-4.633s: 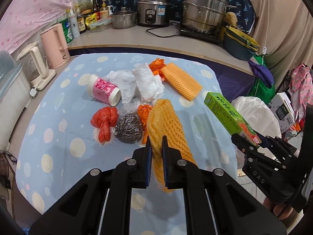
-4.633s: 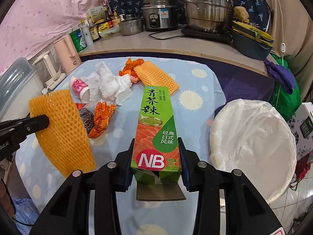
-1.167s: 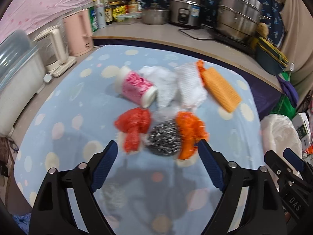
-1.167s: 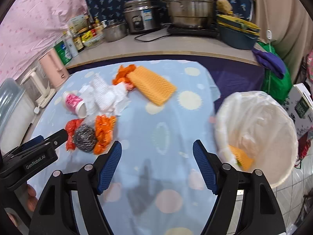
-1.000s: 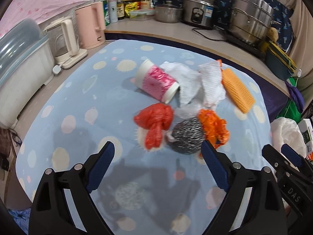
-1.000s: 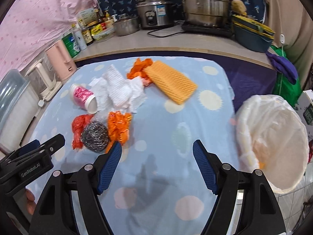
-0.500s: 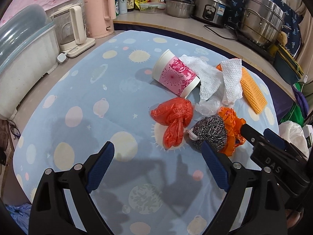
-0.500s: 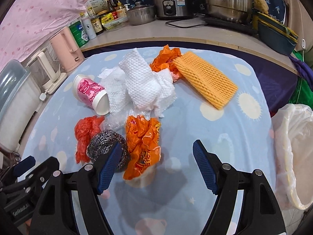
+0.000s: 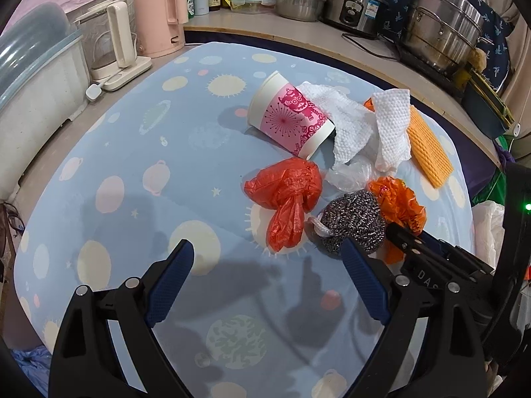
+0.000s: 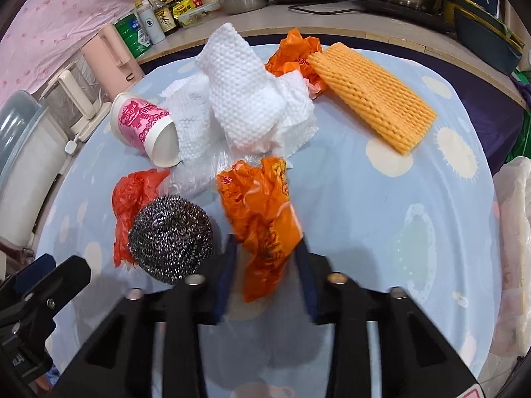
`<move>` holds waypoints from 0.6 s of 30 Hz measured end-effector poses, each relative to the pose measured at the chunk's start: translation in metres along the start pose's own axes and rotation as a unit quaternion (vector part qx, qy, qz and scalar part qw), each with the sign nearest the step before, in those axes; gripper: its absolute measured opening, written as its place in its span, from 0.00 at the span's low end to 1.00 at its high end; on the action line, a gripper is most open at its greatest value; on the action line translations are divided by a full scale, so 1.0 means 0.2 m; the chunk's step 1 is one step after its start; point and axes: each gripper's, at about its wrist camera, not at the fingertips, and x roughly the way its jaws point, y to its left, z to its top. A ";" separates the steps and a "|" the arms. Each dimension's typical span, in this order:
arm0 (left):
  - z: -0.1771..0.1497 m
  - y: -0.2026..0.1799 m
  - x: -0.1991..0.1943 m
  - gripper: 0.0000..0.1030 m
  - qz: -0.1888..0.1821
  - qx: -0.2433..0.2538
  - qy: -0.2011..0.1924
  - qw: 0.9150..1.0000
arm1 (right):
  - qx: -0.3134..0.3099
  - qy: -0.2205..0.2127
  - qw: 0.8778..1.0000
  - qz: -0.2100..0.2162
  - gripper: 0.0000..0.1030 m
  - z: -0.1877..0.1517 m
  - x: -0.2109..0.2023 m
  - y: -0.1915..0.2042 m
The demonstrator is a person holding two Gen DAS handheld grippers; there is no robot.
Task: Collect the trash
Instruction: 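Grasp the steel scrubber with the left tool while the right grasps the orange wrapper, then carry scrubber and wrapper over the bin and open both tools to drop them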
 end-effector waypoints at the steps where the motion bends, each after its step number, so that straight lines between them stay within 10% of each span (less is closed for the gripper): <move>1: 0.00 -0.01 0.00 0.84 -0.002 0.001 0.001 1.000 | -0.003 -0.006 1.000 -0.003 0.21 -0.01 -0.02 0.00; 18: 0.05 -0.24 0.20 0.84 -0.037 0.030 0.016 0.999 | 0.021 -0.038 0.998 -0.045 0.18 -0.11 -0.27 -0.22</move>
